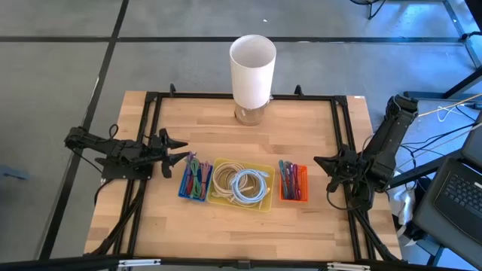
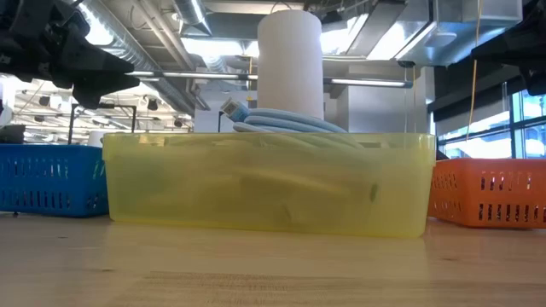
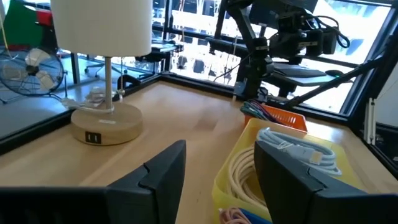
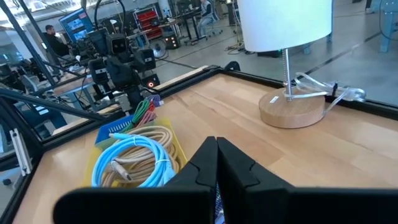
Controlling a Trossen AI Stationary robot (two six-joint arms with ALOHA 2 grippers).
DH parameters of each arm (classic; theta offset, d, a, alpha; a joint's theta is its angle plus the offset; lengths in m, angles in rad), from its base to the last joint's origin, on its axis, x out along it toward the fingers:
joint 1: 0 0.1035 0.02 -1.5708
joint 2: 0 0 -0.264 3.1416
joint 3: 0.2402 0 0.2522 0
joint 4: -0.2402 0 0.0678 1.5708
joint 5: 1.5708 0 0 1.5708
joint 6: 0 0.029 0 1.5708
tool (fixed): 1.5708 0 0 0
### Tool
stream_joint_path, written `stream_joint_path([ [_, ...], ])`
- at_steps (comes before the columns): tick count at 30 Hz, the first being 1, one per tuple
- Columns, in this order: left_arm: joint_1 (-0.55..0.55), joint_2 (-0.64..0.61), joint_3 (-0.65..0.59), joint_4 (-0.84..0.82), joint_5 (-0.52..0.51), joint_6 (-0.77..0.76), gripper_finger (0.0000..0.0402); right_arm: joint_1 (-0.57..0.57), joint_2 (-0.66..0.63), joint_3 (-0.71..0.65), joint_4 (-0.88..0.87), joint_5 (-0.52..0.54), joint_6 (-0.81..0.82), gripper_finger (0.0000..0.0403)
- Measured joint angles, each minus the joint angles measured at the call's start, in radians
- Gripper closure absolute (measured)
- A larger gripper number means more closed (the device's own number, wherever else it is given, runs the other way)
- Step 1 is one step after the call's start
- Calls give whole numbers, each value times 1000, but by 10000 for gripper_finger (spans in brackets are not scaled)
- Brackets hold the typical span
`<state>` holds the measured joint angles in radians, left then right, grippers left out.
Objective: Pick & Place USB Port
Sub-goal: Return to home position
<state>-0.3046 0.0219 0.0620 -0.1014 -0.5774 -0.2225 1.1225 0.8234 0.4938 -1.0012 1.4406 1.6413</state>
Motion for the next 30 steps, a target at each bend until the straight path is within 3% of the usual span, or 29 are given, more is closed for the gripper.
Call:
stream_joint_path([
  [8,0,0,0,0,0,0,219,-53,3,-29,80,11,-21,401],
  [14,0,0,0,0,-1,0,220,-180,90,-201,637,41,-281,402],
  [17,0,0,0,-1,-2,0,219,-283,111,-226,801,68,-398,402],
  [25,0,0,0,0,-2,0,220,-663,96,-179,826,-238,-751,402],
  [30,0,0,0,0,-2,0,217,-840,-41,-235,974,-454,-1086,403],
])
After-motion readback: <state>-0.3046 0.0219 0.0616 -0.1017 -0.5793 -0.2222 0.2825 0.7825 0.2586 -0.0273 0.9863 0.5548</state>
